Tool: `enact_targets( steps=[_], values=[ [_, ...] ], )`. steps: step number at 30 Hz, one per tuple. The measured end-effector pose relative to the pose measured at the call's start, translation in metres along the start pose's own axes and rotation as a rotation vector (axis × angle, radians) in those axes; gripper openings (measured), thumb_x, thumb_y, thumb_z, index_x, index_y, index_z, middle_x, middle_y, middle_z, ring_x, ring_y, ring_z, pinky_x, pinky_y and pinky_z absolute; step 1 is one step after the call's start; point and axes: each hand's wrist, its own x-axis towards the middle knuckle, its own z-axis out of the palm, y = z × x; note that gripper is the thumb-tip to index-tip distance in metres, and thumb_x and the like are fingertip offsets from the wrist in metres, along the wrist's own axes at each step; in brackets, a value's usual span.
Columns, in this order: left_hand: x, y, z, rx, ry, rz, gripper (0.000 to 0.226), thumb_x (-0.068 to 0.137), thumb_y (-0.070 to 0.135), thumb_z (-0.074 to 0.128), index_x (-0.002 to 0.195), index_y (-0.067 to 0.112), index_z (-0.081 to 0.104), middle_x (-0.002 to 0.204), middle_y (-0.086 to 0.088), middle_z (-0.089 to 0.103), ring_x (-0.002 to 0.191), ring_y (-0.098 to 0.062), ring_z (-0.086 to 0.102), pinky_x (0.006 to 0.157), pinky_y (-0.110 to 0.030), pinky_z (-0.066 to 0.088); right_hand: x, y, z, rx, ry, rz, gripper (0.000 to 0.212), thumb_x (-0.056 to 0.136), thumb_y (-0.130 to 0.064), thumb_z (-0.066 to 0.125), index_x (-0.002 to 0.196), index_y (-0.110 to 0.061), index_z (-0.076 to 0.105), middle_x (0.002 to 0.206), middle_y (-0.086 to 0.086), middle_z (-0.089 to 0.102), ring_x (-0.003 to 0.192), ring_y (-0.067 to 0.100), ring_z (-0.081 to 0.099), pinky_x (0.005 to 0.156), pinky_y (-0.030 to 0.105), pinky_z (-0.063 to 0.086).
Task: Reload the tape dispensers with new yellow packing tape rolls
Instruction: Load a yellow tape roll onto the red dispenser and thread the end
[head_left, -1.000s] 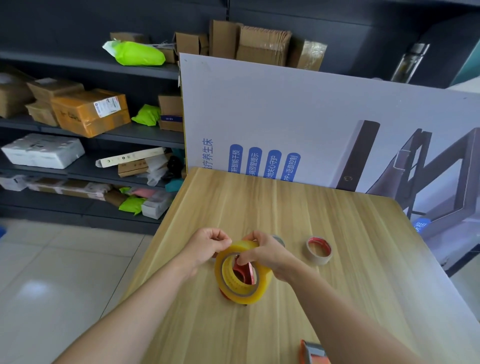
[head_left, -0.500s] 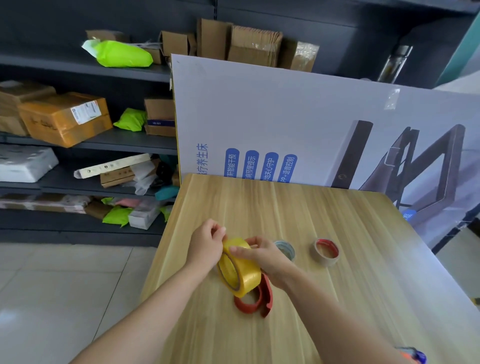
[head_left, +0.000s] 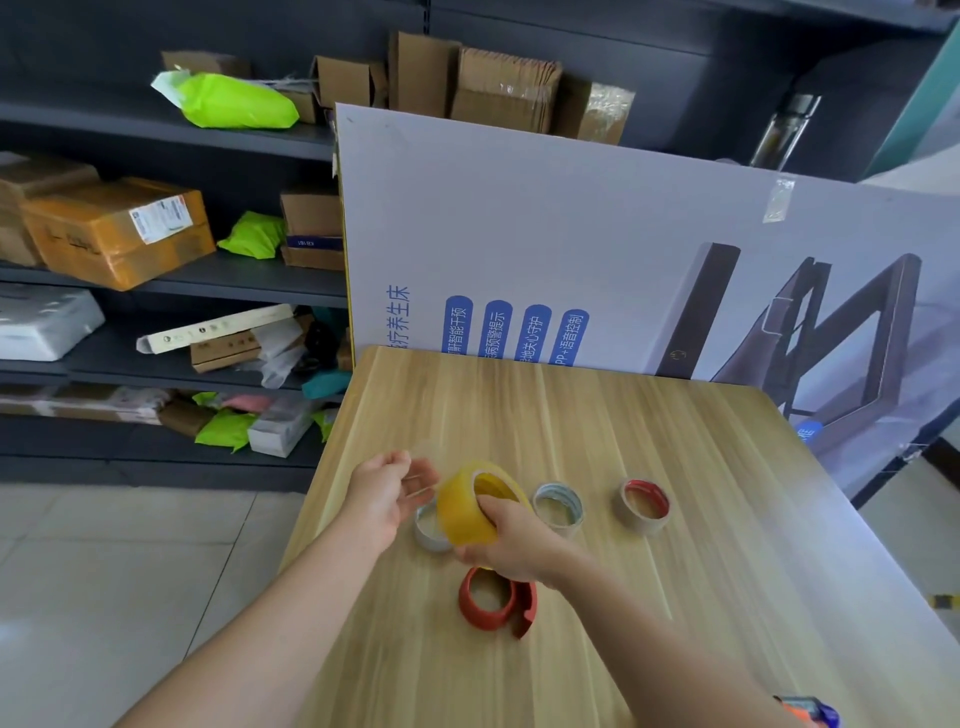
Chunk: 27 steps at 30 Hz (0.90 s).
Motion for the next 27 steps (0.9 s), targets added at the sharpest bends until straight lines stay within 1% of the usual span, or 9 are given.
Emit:
enact_targets(
  steps=[4,8,10,12,15,19,22,25,27],
  values=[
    [0.003,-0.018,-0.005,-0.021,-0.043,-0.135,0.015,0.101,0.004,0.038,0.114,0.004,0.045,0.085,-0.018,0.063,0.077,-0.031,0.063,0.070,-0.044,0.053,-0.001,0.016,0.000,-0.163,0.019,0.009,0.024,0.083,-0.033,0.069,0.099,-0.028,0.052,0.092,-0.006,0.056,0.090,0.017,0.055,0.076,0.028,0.042],
    [0.005,-0.036,-0.005,-0.043,-0.027,-0.183,0.017,0.099,0.001,0.035,0.096,0.005,0.051,0.082,-0.018,0.063,0.075,-0.030,0.061,0.068,-0.045,0.053,0.001,0.031,0.009,-0.274,0.023,0.057,0.026,0.081,-0.035,0.066,0.099,-0.021,0.054,0.093,-0.002,0.060,0.095,0.024,0.059,0.083,0.037,0.051],
    [0.007,-0.045,-0.007,-0.067,0.006,-0.189,0.022,0.096,-0.001,0.032,0.090,0.004,0.052,0.075,-0.019,0.059,0.071,-0.030,0.059,0.067,-0.045,0.053,0.003,0.038,0.018,-0.316,0.015,0.076,0.024,0.080,-0.035,0.065,0.097,-0.022,0.053,0.095,-0.001,0.061,0.097,0.026,0.059,0.078,0.037,0.051],
    [0.010,-0.054,-0.008,-0.076,0.043,-0.190,0.024,0.094,-0.002,0.029,0.087,0.002,0.052,0.071,-0.020,0.056,0.068,-0.031,0.056,0.066,-0.043,0.052,0.005,0.043,0.027,-0.366,0.009,0.091,0.029,0.082,-0.036,0.064,0.105,-0.021,0.055,0.102,0.001,0.065,0.100,0.027,0.059,0.071,0.033,0.046],
    [0.014,-0.067,-0.012,-0.080,0.097,-0.192,0.023,0.094,-0.001,0.030,0.087,-0.001,0.052,0.070,-0.020,0.054,0.066,-0.031,0.055,0.066,-0.041,0.051,0.011,0.050,0.040,-0.417,0.000,0.101,0.030,0.084,-0.032,0.063,0.110,-0.019,0.057,0.109,0.005,0.066,0.107,0.030,0.056,0.080,0.033,0.046],
    [0.020,-0.081,-0.019,-0.042,0.120,-0.204,0.024,0.092,0.003,0.032,0.085,-0.003,0.055,0.064,-0.020,0.056,0.064,-0.032,0.057,0.064,-0.040,0.053,0.017,0.058,0.055,-0.517,-0.018,0.067,0.029,0.087,-0.027,0.060,0.114,-0.018,0.056,0.112,0.006,0.066,0.109,0.031,0.056,0.079,0.029,0.037],
    [0.027,-0.091,-0.025,0.018,0.121,-0.204,0.029,0.093,0.011,0.033,0.078,-0.001,0.056,0.060,-0.014,0.051,0.062,-0.027,0.053,0.067,-0.041,0.051,0.018,0.062,0.064,-0.638,-0.016,0.015,0.028,0.088,-0.025,0.059,0.115,-0.016,0.055,0.110,0.007,0.067,0.106,0.032,0.055,0.078,0.030,0.031],
    [0.036,-0.099,-0.032,0.197,0.023,-0.204,0.036,0.096,0.031,0.048,0.075,0.005,0.061,0.064,-0.010,0.058,0.062,-0.022,0.056,0.070,-0.037,0.052,0.021,0.063,0.070,-0.735,-0.019,-0.034,0.026,0.088,-0.021,0.058,0.112,-0.013,0.054,0.102,0.009,0.069,0.096,0.032,0.059,0.080,0.032,0.030],
    [0.044,-0.104,-0.036,0.373,-0.053,-0.171,0.032,0.088,0.038,0.064,0.073,0.010,0.062,0.067,-0.005,0.063,0.064,-0.020,0.058,0.072,-0.035,0.052,0.024,0.064,0.074,-0.766,-0.032,-0.049,0.025,0.089,-0.022,0.058,0.112,-0.012,0.054,0.101,0.010,0.069,0.094,0.032,0.061,0.086,0.033,0.034]
  ],
)
